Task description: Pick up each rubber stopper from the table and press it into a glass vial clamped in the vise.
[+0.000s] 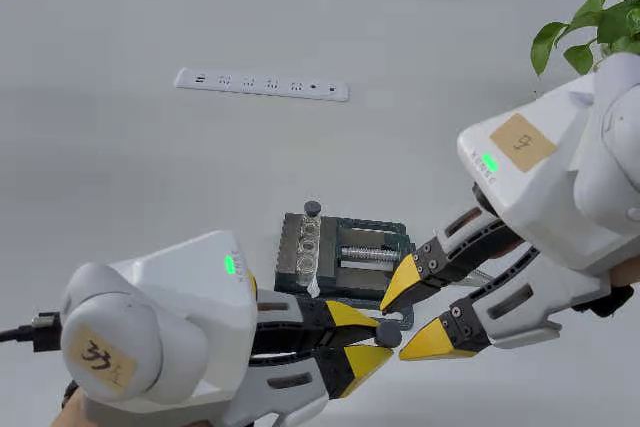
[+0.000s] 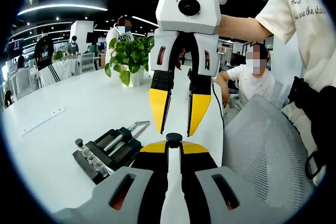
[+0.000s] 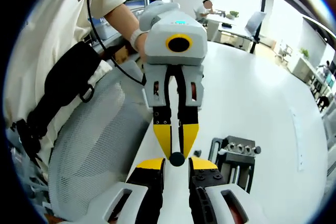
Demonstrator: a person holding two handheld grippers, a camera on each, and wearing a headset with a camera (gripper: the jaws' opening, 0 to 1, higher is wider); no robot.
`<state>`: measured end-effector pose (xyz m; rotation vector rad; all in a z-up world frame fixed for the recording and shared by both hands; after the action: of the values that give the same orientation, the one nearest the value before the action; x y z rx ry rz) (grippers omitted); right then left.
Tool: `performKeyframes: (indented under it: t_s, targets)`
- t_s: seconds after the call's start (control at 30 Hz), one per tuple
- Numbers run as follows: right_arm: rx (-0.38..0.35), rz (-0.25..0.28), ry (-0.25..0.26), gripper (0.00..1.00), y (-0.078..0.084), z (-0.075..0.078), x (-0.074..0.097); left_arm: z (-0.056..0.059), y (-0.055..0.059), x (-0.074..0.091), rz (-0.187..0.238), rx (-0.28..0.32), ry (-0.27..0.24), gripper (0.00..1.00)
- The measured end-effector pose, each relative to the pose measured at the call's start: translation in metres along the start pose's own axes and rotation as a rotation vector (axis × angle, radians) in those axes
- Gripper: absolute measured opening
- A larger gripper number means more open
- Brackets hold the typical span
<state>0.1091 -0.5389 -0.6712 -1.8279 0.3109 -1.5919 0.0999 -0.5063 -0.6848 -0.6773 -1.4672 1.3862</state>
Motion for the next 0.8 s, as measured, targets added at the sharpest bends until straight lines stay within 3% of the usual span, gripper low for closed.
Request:
performKeyframes:
  t_s: [0.6,0.8]
  targets:
    - [0.068,-0.065,-0.031,0.08,0.0025,-0.0078,-0.0066,0.0044,0.0029,-0.0041,-0.020,0.051,0.031,0.04]
    - [0.104,-0.109,-0.053,0.08,0.0014,-0.0092,-0.0076,0.0058,0.0033,-0.0054,-0.042,0.054,0.044,0.04]
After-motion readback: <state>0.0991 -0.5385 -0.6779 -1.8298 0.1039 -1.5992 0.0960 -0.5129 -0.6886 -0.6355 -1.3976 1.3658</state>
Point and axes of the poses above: the centre of the closed fingertips' face, and the gripper's own axes: x roughly backward along the fingers, z roughly to its right, y roughly out of its underside, the point moved 3 cm from there along x, roughly backward along the fingers, and after that the axes turned 4 degrees about z, right-handed, at the moved point
